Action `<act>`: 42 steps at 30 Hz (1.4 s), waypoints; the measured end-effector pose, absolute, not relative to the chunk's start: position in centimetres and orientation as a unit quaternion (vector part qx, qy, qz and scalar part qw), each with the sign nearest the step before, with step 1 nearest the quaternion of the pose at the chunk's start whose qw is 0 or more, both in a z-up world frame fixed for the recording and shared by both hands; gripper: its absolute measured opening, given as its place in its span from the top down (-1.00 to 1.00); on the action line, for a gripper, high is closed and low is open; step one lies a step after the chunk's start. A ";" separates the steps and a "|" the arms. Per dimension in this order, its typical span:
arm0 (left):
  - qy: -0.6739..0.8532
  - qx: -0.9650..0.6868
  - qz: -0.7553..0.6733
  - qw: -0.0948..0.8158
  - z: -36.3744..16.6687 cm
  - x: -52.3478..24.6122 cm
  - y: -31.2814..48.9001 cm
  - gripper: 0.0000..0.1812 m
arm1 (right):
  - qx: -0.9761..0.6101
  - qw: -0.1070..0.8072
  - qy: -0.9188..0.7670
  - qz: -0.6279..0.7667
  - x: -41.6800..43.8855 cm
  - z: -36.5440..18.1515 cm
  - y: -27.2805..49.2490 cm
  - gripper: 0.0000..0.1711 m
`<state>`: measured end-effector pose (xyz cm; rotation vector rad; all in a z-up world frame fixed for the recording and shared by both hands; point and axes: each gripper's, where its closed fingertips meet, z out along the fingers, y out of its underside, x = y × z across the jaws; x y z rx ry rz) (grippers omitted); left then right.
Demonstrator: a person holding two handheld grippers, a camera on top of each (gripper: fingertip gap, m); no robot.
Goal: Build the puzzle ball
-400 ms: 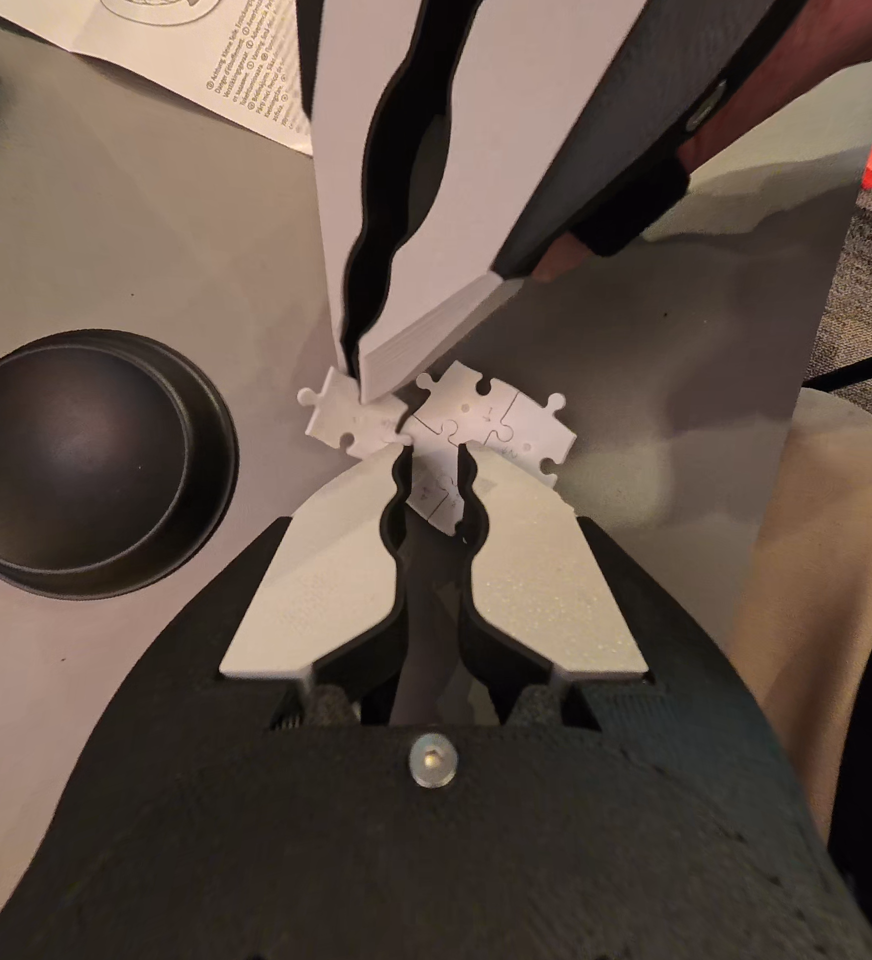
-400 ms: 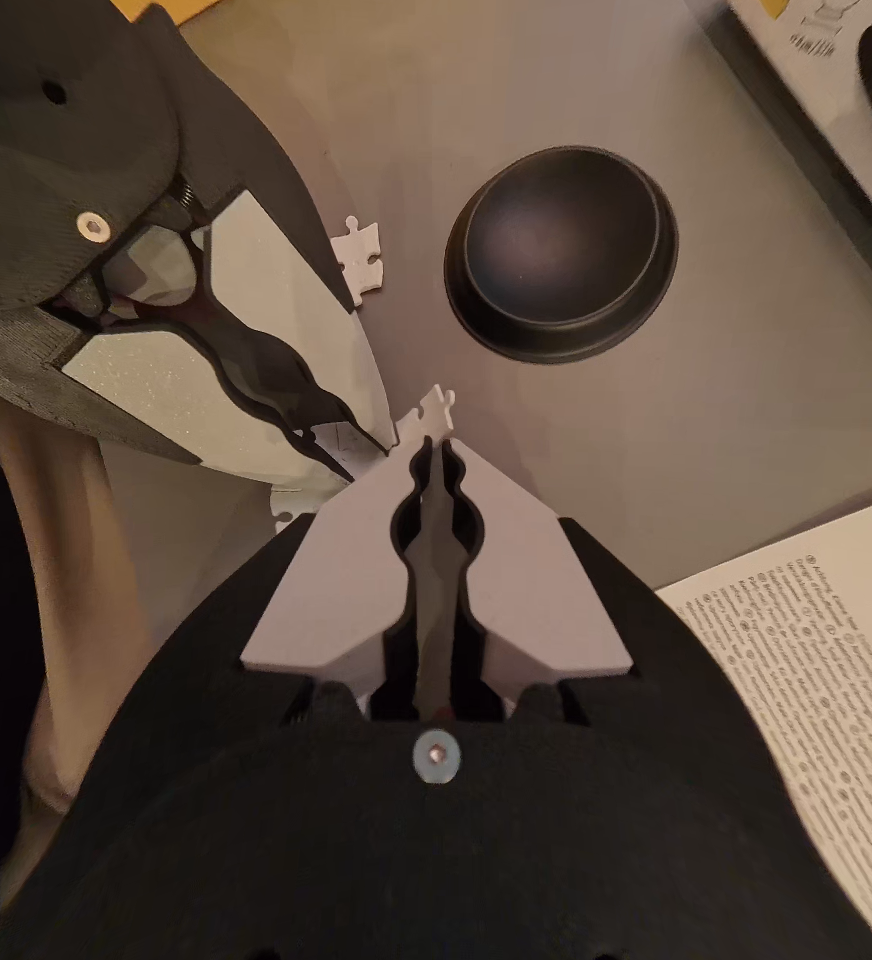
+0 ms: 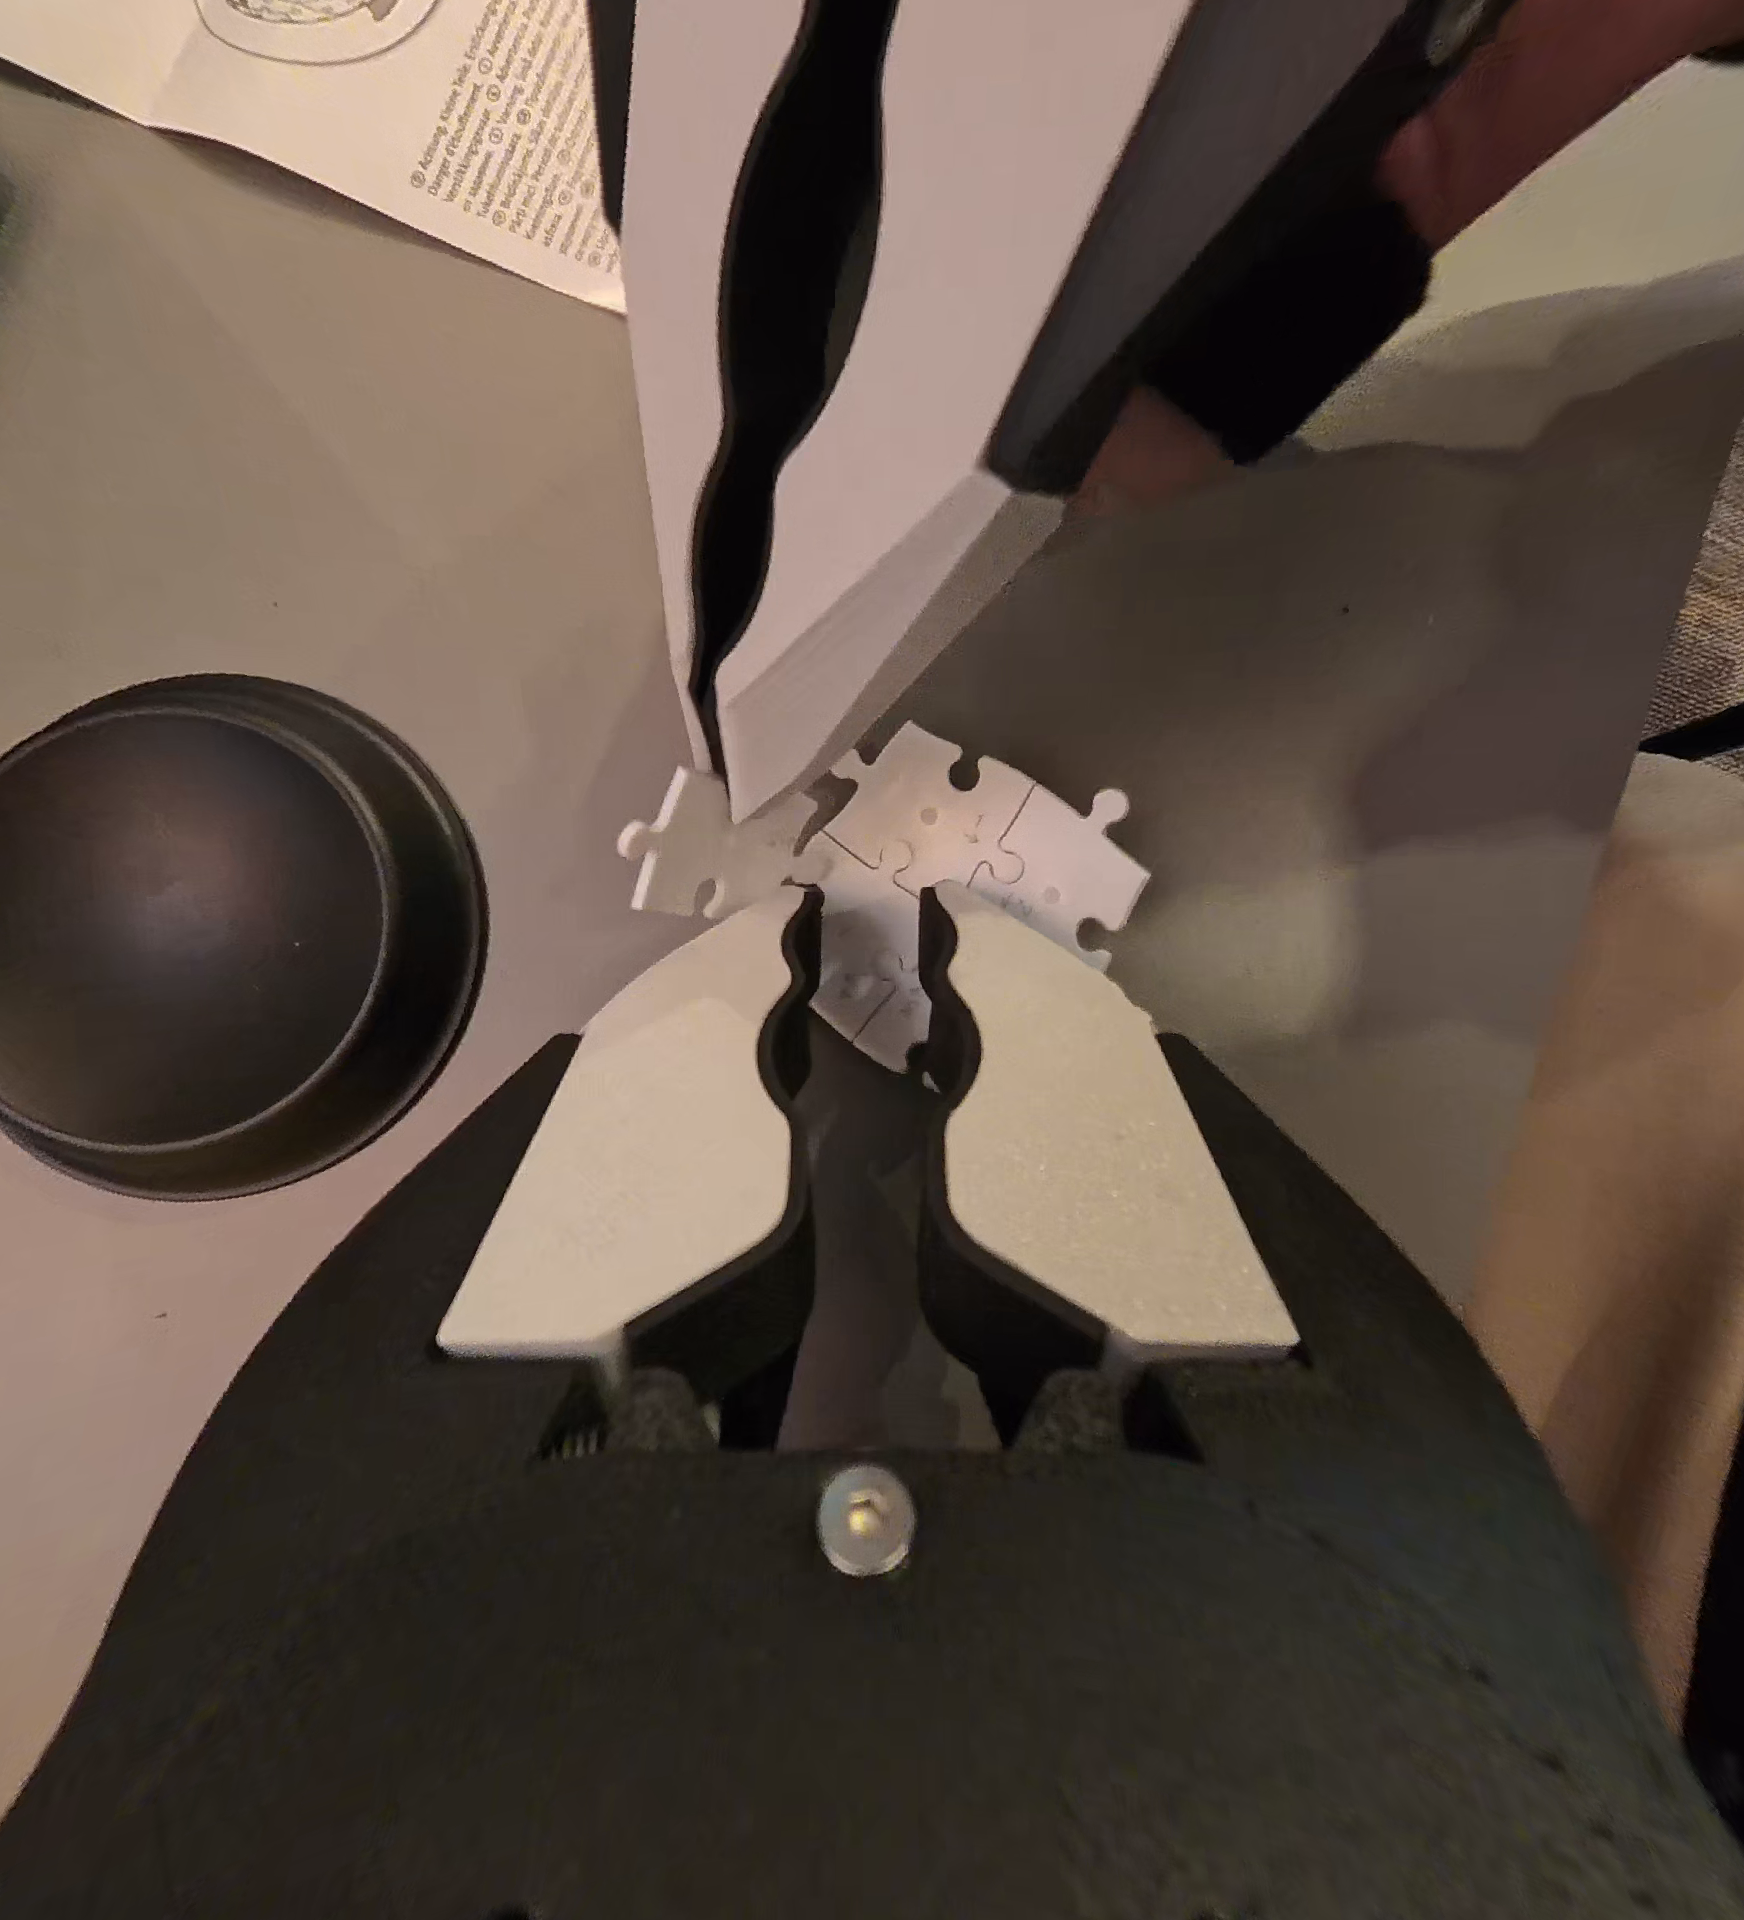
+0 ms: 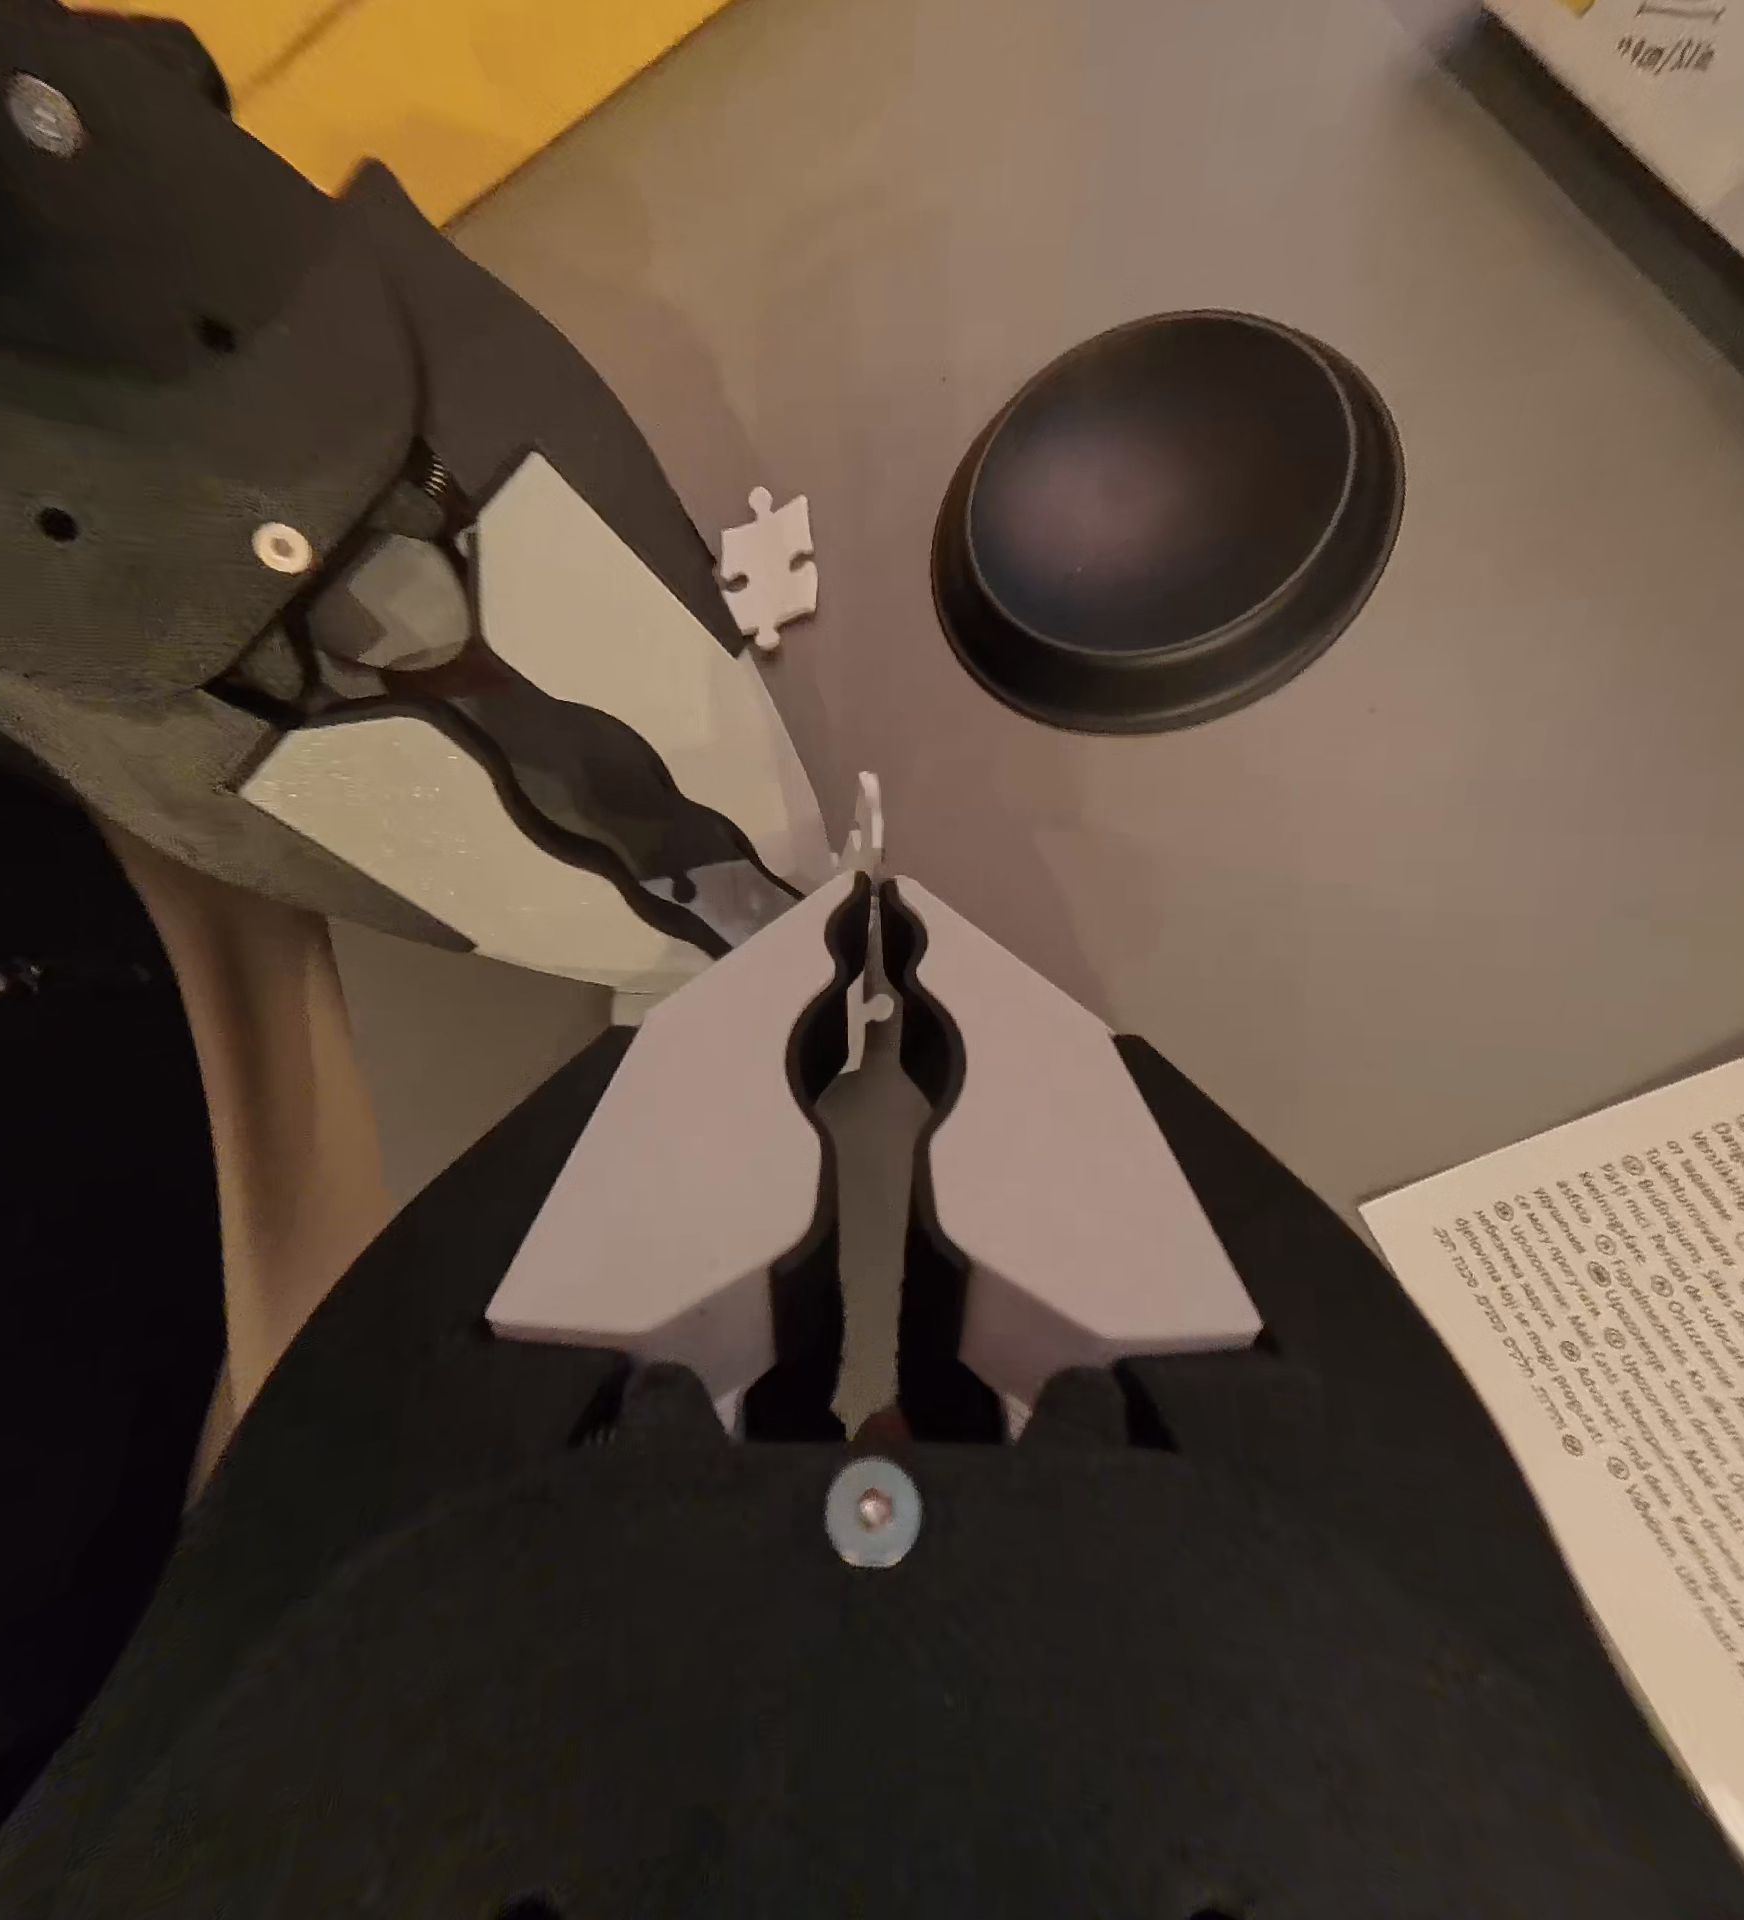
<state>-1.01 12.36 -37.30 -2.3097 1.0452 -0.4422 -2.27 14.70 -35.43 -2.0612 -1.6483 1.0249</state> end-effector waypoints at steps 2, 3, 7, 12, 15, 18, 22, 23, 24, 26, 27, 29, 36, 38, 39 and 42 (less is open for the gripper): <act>0.389 -0.862 -0.167 0.281 -37.3 -1.0 12.3 0.79 | -0.724 0.153 -0.563 0.368 -2.4 -35.8 14.7 1.00; 0.388 -0.861 -0.166 0.283 -37.3 -1.0 12.4 0.79 | -0.728 0.151 -0.555 0.374 -2.5 -35.8 14.7 1.00; 0.389 -0.860 -0.158 0.291 -37.3 -1.2 12.4 0.77 | -0.731 0.167 -0.555 0.361 -2.7 -36.2 14.9 1.00; 0.394 -0.857 -0.157 0.291 -37.3 -1.1 12.3 0.76 | -0.730 0.167 -0.557 0.358 -2.6 -36.3 14.9 0.99; 0.407 -0.854 -0.151 0.286 -37.3 -1.1 12.3 0.77 | -0.732 0.167 -0.560 0.349 -2.3 -36.6 15.0 0.99; 0.416 -0.854 -0.149 0.275 -37.4 -1.1 12.3 0.78 | -0.734 0.167 -0.565 0.338 -2.1 -36.7 15.1 0.96; 0.424 -0.855 -0.147 0.260 -37.4 -1.2 12.4 0.80 | -0.736 0.183 -0.576 0.305 -1.5 -36.7 15.7 0.83; 0.428 -0.854 -0.143 0.259 -37.4 -1.2 12.4 0.81 | -0.735 0.186 -0.578 0.303 -1.4 -36.4 15.7 0.80; 0.430 -0.854 -0.139 0.257 -37.4 -1.2 12.4 0.81 | -0.734 0.197 -0.577 0.300 -1.4 -35.9 15.8 0.81; 0.434 -0.854 -0.133 0.255 -37.4 -1.2 12.5 0.81 | -0.726 0.210 -0.581 0.303 -1.3 -35.0 15.7 0.89; 0.435 -0.854 -0.131 0.255 -37.4 -1.1 12.5 0.81 | -0.721 0.209 -0.584 0.309 -1.4 -34.8 15.4 0.93; 0.436 -0.853 -0.130 0.254 -37.4 -1.1 12.5 0.81 | -0.714 0.187 -0.592 0.323 -1.6 -35.2 14.5 1.00; 0.441 -0.852 -0.130 0.251 -37.4 -1.0 12.6 0.81 | -0.713 0.166 -0.603 0.317 -1.7 -37.2 14.0 1.00; 0.444 -0.851 -0.130 0.249 -37.4 -1.0 12.6 0.81 | -0.711 0.167 -0.609 0.308 -1.7 -37.2 14.0 1.00; 0.446 -0.850 -0.129 0.249 -37.4 -1.0 12.6 0.80 | -0.711 0.167 -0.611 0.305 -1.7 -37.2 14.0 1.00; 0.446 -0.849 -0.134 0.249 -37.4 -1.0 12.6 0.80 | -0.711 0.165 -0.615 0.300 -1.7 -37.2 14.0 1.00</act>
